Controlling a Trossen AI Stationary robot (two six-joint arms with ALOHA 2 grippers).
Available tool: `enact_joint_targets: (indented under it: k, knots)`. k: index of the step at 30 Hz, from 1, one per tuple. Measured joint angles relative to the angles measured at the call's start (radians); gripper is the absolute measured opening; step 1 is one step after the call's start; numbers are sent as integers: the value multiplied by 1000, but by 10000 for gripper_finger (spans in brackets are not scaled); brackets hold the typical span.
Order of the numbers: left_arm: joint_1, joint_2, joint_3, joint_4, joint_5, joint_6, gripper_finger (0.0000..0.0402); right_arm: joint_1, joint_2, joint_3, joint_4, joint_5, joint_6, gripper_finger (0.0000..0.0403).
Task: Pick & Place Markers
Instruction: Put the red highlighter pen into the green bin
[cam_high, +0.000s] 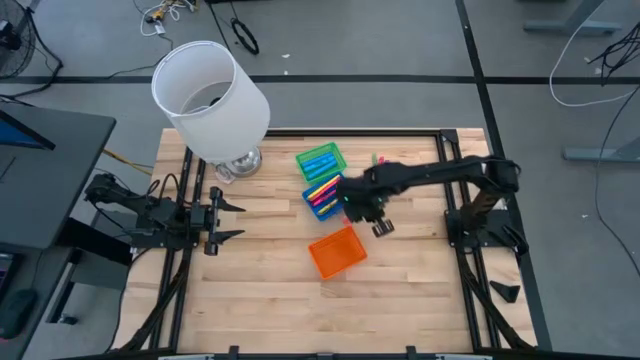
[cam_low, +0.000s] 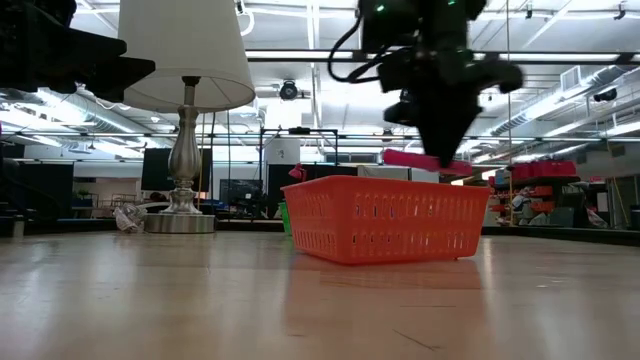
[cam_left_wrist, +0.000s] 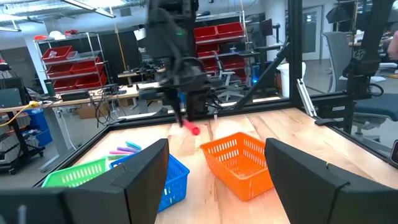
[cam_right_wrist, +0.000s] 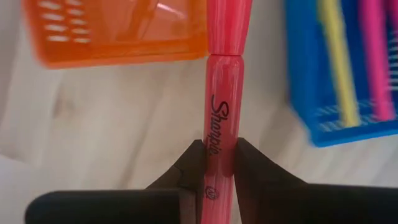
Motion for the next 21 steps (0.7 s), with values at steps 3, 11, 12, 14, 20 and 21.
enact_joint_targets:
  k: [3, 11, 12, 14, 20, 21]
  knots:
    - [0, 0, 0, 0, 0, 0, 273, -60, 64, 81, -25, 16, -66, 55]
    - [0, 0, 0, 0, 0, 0, 273, -194, 266, 350, -104, 89, -234, 55]
    - [0, 0, 0, 0, 0, 0, 273, -207, 294, 389, -116, 102, -251, 55]
    - [0, 0, 0, 0, 0, 0, 273, -231, 354, 474, -140, 127, -290, 55]
    - [0, 0, 0, 0, 0, 0, 273, -290, 512, 706, -171, 183, -396, 55]
    - [0, 0, 0, 0, 0, 0, 273, -299, 535, 739, -173, 186, -408, 55]
